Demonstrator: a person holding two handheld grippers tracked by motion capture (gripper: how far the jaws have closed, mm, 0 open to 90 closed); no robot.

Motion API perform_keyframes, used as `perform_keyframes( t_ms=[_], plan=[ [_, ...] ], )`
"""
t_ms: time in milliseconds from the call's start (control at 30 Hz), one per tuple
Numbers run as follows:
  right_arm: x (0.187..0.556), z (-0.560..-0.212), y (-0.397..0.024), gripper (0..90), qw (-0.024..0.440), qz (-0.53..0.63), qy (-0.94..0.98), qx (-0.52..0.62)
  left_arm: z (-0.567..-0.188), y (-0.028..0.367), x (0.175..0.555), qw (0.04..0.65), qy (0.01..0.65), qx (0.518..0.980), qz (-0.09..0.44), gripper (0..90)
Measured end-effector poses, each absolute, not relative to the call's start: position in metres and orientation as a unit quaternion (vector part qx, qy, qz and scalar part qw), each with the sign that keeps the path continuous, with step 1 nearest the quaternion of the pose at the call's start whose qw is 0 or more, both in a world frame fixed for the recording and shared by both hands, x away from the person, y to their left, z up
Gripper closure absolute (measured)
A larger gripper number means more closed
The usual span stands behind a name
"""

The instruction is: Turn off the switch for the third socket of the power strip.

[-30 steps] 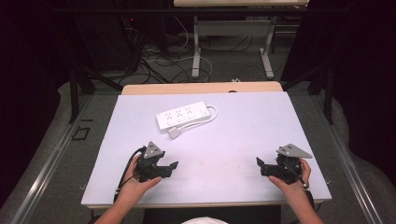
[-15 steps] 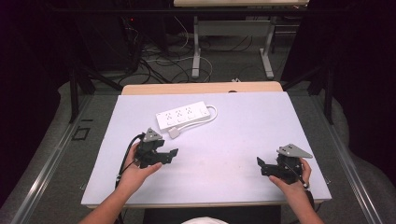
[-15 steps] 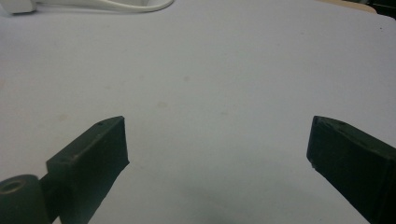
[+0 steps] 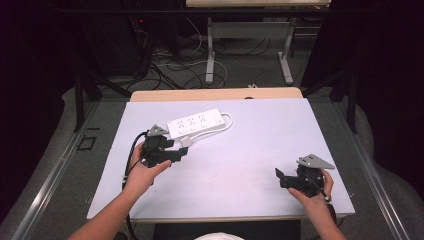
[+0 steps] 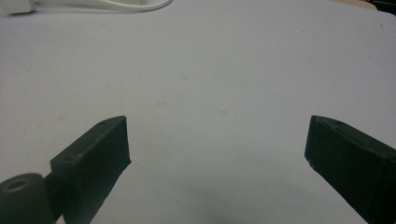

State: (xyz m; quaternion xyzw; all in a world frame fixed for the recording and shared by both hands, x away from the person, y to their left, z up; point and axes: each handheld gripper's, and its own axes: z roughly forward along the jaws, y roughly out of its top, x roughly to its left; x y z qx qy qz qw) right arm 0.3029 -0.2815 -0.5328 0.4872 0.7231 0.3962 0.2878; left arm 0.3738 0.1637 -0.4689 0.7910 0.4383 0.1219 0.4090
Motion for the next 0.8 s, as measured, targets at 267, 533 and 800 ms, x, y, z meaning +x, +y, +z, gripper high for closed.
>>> perform_keyframes(
  t_ms=[267,533,800],
  plan=[
    [0.303,-0.533,-0.282,6.2,0.286,0.397,0.720,0.492,-0.456,0.162,0.385,0.417,0.454,0.779,0.113,34.6],
    [0.304,-0.534,-0.282,6.5,0.285,0.398,0.717,0.496,-0.448,0.162,0.399,0.411,0.469,0.775,0.101,35.9],
    [0.304,-0.534,-0.283,6.6,0.282,0.398,0.718,0.497,-0.440,0.163,0.414,0.409,0.481,0.769,0.102,39.8]
  ],
)
